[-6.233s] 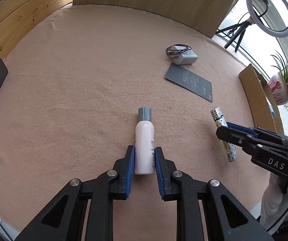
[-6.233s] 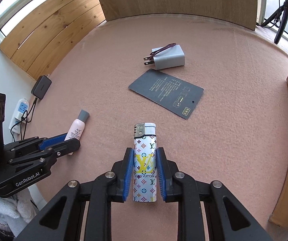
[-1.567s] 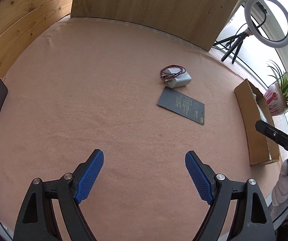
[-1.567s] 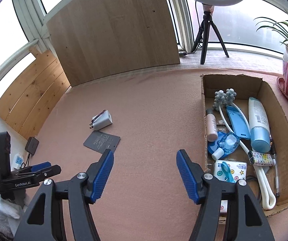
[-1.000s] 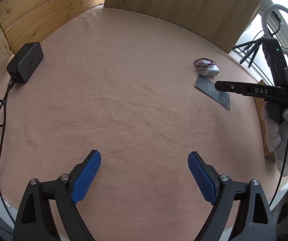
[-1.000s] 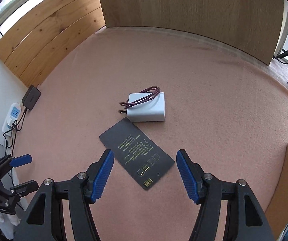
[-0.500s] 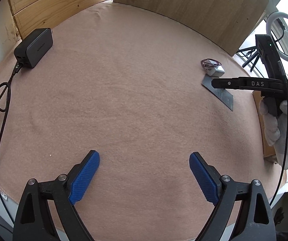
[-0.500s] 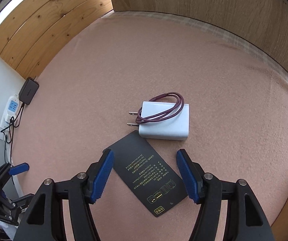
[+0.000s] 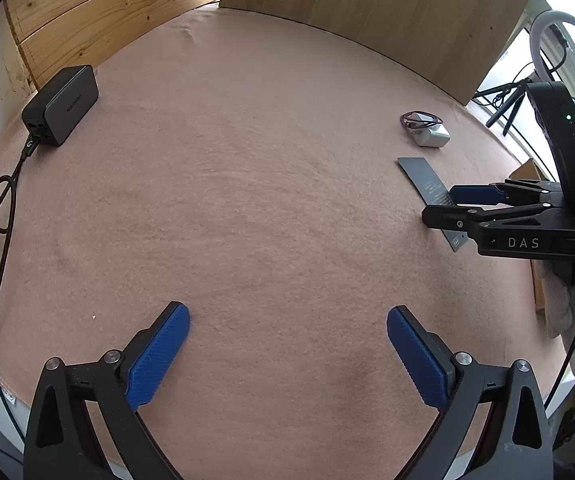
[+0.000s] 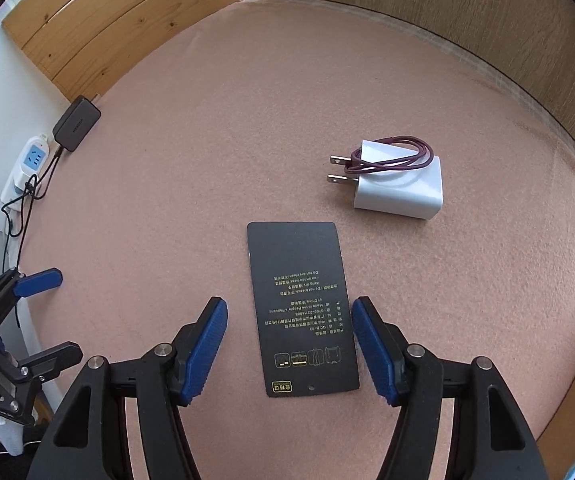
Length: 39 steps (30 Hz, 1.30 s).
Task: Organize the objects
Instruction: 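Move both tools back to the black card on the carpet, then grasp the black card with the right gripper, then carry the black card with the right gripper into the box and release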
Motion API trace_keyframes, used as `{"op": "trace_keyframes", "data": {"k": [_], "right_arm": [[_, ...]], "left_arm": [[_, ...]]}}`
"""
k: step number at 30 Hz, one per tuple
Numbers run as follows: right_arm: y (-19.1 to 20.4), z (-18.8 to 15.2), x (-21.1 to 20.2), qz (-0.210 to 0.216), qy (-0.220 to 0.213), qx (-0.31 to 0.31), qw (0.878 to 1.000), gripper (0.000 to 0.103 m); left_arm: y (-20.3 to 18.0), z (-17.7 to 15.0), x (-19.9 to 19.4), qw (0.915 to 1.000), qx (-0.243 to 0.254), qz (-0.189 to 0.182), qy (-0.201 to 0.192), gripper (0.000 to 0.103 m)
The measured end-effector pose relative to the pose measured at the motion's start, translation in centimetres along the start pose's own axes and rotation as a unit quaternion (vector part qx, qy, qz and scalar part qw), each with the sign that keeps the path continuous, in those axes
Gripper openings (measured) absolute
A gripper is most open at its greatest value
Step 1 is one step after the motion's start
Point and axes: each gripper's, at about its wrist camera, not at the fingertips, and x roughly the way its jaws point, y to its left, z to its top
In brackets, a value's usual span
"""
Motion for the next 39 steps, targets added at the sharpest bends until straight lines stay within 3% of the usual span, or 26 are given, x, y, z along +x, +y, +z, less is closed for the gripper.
{"op": "trace_keyframes", "data": {"k": [4,5,12,20,31,39], "right_arm": [[2.1,-1.0,0.2,-0.054,-0.006,-0.020,0.998,0.050],[2.3,-1.1,0.1,-0.052,-0.008,-0.015,0.999,0.046],[2.2,-2.2,-0.3,-0.048,-0.013,0.011,0.999,0.046],[0.8,-4.7,-2.2,-0.033,-0.047,0.074,0.996,0.045],[-1.9,-9.4,-7.6,-0.048,-0.104,0.151,0.982,0.045],[-5.1,-12.4,-12.2,-0.076,-0.155,0.214,0.961,0.045]], "left_arm": [[0.0,0.0,0.0,1.0000,0.004,0.003,0.002,0.102],[0.0,0.0,0.0,1.0000,0.004,0.002,0.002,0.102],[0.1,0.2,0.2,1.0000,0.002,0.003,0.005,0.102],[-0.3,0.7,0.4,0.9999,0.004,0.002,0.010,0.102],[-3.9,1.9,1.8,0.9983,0.051,-0.016,0.023,0.102],[-8.6,2.7,3.5,0.9930,0.110,-0.026,0.035,0.102]]}}
